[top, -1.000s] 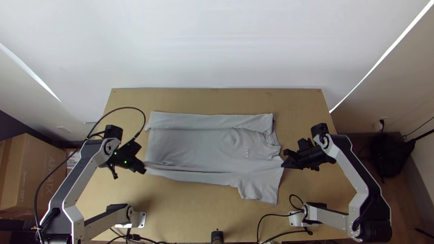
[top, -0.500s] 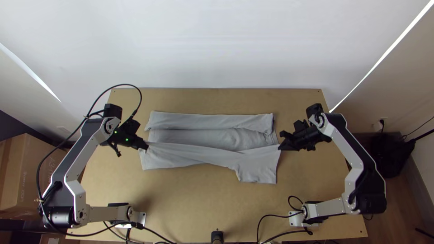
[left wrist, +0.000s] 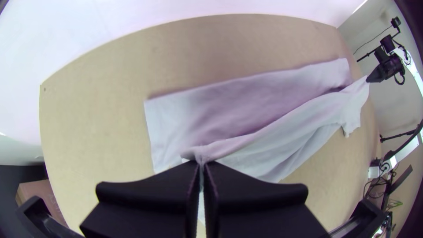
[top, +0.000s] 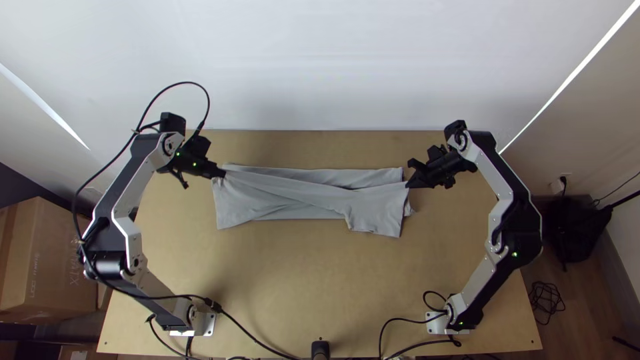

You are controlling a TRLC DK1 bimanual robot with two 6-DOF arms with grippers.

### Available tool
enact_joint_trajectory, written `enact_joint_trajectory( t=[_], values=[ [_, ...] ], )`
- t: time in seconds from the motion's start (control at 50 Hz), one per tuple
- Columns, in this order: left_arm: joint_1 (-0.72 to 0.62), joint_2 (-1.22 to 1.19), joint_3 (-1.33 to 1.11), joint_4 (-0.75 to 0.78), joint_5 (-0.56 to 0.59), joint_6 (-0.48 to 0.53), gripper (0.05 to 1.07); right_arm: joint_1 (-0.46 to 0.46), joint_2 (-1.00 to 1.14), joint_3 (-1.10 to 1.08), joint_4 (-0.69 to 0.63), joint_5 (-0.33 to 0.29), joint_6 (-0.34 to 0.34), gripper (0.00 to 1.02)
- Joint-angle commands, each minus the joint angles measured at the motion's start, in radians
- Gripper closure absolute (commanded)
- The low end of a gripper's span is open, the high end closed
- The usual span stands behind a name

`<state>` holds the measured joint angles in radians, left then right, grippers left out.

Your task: Fold the t-shirt

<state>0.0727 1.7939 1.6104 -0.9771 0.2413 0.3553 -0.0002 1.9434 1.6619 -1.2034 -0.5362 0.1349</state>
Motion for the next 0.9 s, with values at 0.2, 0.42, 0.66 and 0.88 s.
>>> enact_joint_trajectory(
  t=[0.2, 0.42, 0.66, 0.88],
  values=[
    [-0.011, 0.254, 0.278, -0.015, 0.006, -0.033, 1.05, -0.009, 0.272, 0.349, -0.090, -0.004, 0.038, 1.00],
    [-0.013, 0.372, 0.333, -0.018, 0.006, -0.035, 1.05, -0.007, 0.413, 0.507, -0.108, -0.004, 0.066, 1.00],
    [-0.011, 0.415, 0.307, 0.002, 0.007, -0.041, 0.24, -0.012, 0.448, 0.555, -0.105, -0.001, 0.097, 0.35],
    [0.042, 0.351, 0.279, 0.034, 0.208, -0.042, 0.18, -0.049, 0.354, 0.461, -0.051, 0.001, 0.104, 0.03]
  ],
)
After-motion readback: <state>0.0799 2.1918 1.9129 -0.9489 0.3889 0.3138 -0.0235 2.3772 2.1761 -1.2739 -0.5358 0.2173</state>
